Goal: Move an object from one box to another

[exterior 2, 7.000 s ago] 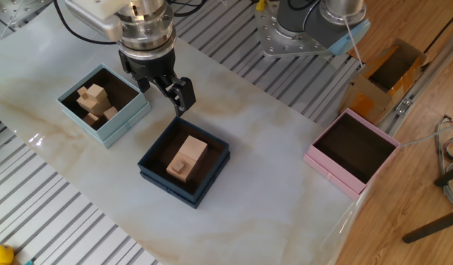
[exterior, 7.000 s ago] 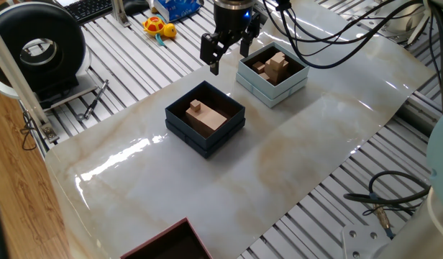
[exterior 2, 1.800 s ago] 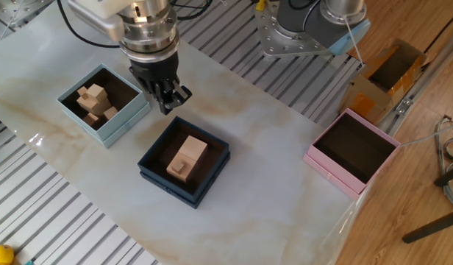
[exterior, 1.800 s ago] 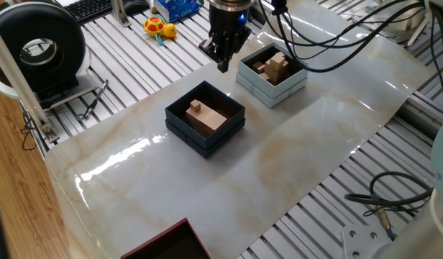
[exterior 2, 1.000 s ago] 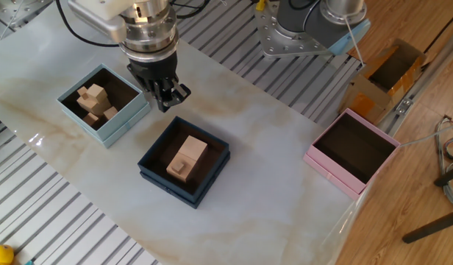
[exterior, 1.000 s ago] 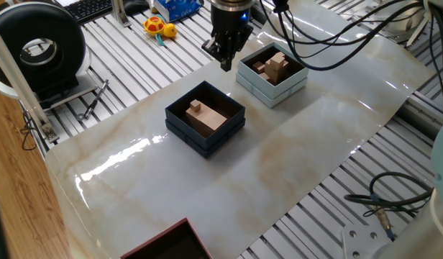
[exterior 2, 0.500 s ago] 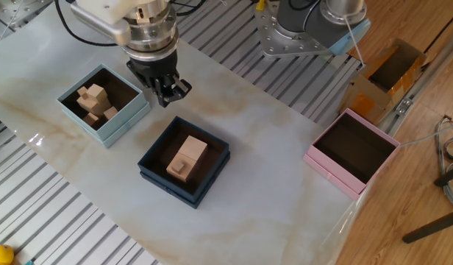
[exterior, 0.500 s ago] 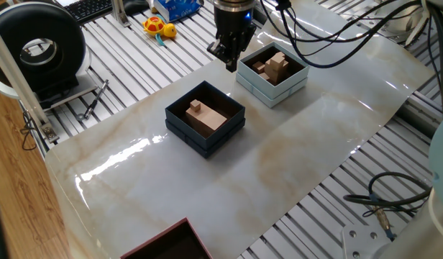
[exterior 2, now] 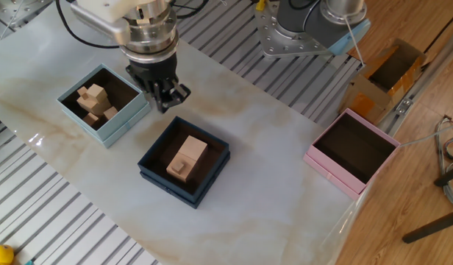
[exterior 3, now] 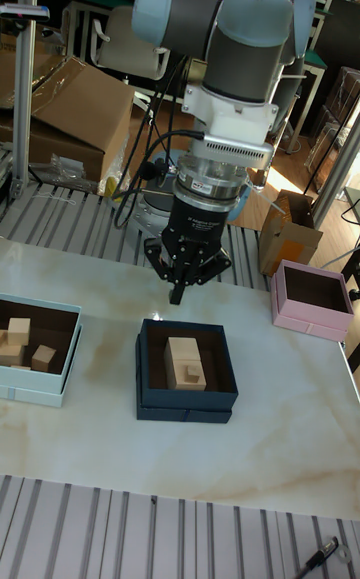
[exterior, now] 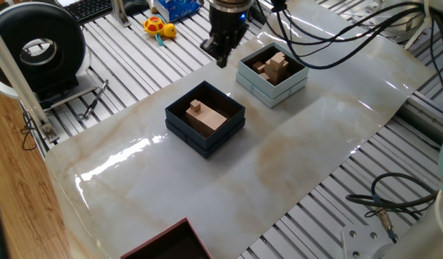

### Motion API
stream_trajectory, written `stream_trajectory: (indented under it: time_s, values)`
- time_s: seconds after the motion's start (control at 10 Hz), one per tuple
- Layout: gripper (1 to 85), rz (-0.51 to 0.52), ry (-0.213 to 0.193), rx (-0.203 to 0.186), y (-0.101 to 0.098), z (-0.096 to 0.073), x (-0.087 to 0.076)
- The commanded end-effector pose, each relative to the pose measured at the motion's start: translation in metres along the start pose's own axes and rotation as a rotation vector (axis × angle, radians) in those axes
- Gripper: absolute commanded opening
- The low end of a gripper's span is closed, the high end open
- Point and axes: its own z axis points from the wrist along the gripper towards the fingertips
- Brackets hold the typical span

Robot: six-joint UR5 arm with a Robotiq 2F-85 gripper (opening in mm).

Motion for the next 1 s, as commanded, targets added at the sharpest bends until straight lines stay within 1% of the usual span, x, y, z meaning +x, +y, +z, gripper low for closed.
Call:
stream_trajectory:
  time_s: [0.0, 0.1, 0.2, 0.3, 0.4, 0.5, 0.6, 0.7, 0.8, 0.9]
  values:
    - [3.3, 0.026, -0.105, -0.03, 0.007, -0.001, -0.028]
    - [6.0, 0.036, -0.089, -0.078, 0.02, 0.012, -0.031]
    - [6.3, 0.035, -0.089, -0.089, 0.026, 0.025, -0.036]
    - [6.3, 0.02, -0.082, -0.078, 0.029, 0.037, -0.037]
    - [6.3, 0.021, -0.053, -0.08, 0.034, 0.037, -0.029]
    - [6.3, 0.025, -0.01, -0.084, 0.036, 0.034, -0.017]
    - [11.7, 0.017, -0.005, -0.089, 0.037, 0.033, -0.015]
    - [34.3, -0.008, 0.003, -0.1, 0.04, 0.033, -0.013]
    - [41.3, 0.009, 0.035, -0.107, 0.042, 0.033, -0.005]
    - [42.3, 0.017, 0.045, -0.102, 0.042, 0.038, -0.004]
